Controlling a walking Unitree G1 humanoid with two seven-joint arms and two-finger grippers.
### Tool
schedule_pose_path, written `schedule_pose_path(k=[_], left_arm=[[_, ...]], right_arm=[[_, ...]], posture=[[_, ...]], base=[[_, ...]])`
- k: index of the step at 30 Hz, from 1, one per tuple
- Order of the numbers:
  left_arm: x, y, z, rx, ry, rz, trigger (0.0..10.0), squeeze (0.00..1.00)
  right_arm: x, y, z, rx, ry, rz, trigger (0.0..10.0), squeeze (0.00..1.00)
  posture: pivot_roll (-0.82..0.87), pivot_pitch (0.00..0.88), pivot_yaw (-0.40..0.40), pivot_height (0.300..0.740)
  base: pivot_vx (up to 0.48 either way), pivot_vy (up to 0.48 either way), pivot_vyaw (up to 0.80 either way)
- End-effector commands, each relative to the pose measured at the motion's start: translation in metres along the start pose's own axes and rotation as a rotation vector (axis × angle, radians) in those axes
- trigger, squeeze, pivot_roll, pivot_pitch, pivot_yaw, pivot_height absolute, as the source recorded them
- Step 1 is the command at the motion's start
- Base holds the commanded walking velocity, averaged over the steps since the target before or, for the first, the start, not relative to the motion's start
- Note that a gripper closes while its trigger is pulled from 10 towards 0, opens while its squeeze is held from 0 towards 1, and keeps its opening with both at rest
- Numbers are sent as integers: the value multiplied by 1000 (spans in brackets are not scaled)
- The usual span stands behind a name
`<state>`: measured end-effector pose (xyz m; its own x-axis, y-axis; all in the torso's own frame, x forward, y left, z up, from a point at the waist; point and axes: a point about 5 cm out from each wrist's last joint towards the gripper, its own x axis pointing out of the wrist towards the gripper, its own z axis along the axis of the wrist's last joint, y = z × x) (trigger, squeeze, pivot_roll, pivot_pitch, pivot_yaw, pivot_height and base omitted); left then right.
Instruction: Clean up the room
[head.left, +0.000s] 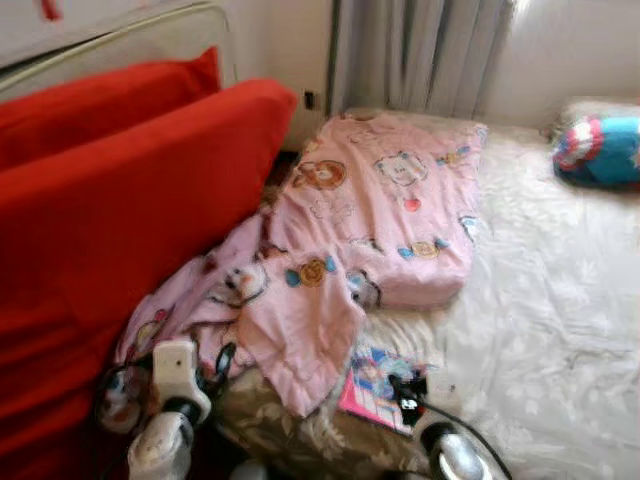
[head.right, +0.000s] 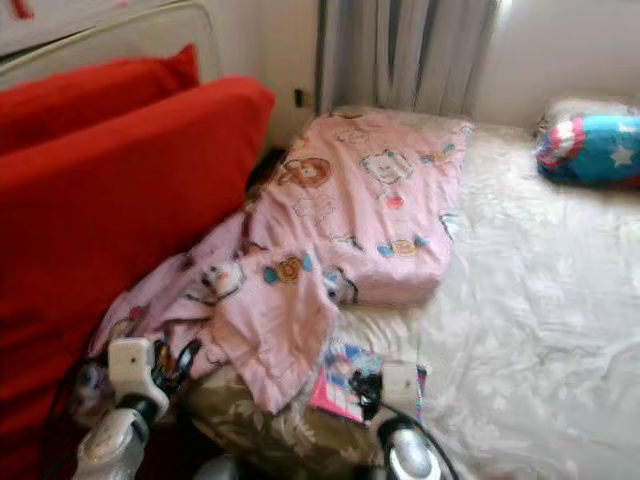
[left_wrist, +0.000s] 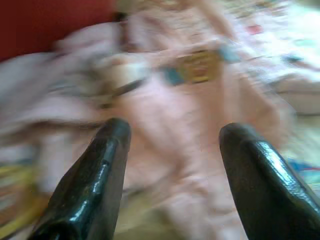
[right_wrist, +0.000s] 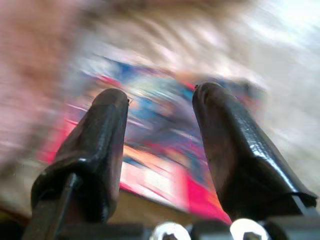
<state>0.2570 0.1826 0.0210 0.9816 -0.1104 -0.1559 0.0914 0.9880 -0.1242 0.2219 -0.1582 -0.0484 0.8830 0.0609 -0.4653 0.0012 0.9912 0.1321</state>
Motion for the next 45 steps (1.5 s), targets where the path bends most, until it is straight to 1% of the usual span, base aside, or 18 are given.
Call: schedule_pose_path(k=[1, 7, 15, 17, 20, 22, 23, 28, 29, 30, 34, 35, 37, 39, 41, 43, 45], left_arm=[[-3, 11, 1, 15, 5, 27, 10000, 0], [-3, 11, 2, 10, -4, 26, 10000, 0], [-3, 10, 2, 7, -8, 24, 10000, 0], [-3, 10, 2, 6, -8, 23, 10000, 0], [-3, 9, 2, 5, -9, 22, 10000, 0], [-3, 9, 2, 5, -9, 21, 10000, 0], [-3, 9, 2, 6, -9, 21, 10000, 0], [-5, 9, 1, 7, -6, 21, 10000, 0], [-5, 9, 1, 10, -6, 21, 10000, 0], [-6, 9, 1, 13, -7, 20, 10000, 0], [-8, 8, 2, 24, -8, 14, 10000, 0], [-8, 8, 2, 25, -8, 14, 10000, 0], [-9, 8, 3, 33, -12, 8, 10000, 0], [-10, 7, 3, 35, -14, 6, 10000, 0], [-10, 6, 6, 42, -21, 1, 10000, 0], [-11, 6, 7, 51, -25, -6, 10000, 0], [-12, 5, 9, 59, -30, -13, 10000, 0]], right_arm=[[1, 9, -1, 21, 4, 18, 10000, 0], [1, 7, -2, 21, 9, 0, 10000, 0], [1, 1, -1, 7, 17, -70, 10000, 0], [3, 1, -1, 0, 28, -75, 10000, 0], [4, 2, 1, -3, 17, -68, 10000, 0], [4, 2, 1, -4, 17, -67, 10000, 0], [4, 3, 3, 0, 0, -65, 10000, 0], [4, 3, 3, -6, -3, -74, 10000, 0], [4, 2, 4, 12, -1, -84, 10000, 0], [6, -1, 7, 55, -2, -102, 10000, 0], [13, -5, 18, 126, -12, -108, 10000, 0], [14, -5, 19, 130, -13, -107, 10000, 0], [20, -5, 31, 168, -29, -82, 10000, 0], [23, -4, 35, 182, -36, -66, 10000, 0], [30, 0, 48, 209, -51, -17, 10000, 0], [32, 1, 51, 218, -54, -5, 10000, 0], [34, 1, 56, 246, -60, -19, 10000, 0]], posture=[[7, 57, -22, 635], [7, 60, -22, 635], [8, 63, -23, 635], [5, 65, -24, 626], [7, 68, -25, 606], [7, 68, -25, 601], [9, 70, -25, 596], [11, 77, -25, 596], [15, 81, -24, 596], [18, 85, -23, 596], [23, 93, -20, 596], [23, 93, -20, 596], [32, 105, -14, 596], [32, 105, -14, 596], [43, 120, -8, 596], [53, 133, -5, 596], [64, 145, -2, 596]], base=[[307, 0, 0], [51, 0, 0], [0, 0, 0], [0, 0, 0], [0, 0, 0], [0, 0, 0], [0, 0, 0], [0, 0, 0], [0, 0, 0], [0, 0, 0], [0, 0, 0], [0, 0, 0], [0, 0, 0], [0, 0, 0], [0, 0, 0], [0, 0, 0], [0, 0, 0]])
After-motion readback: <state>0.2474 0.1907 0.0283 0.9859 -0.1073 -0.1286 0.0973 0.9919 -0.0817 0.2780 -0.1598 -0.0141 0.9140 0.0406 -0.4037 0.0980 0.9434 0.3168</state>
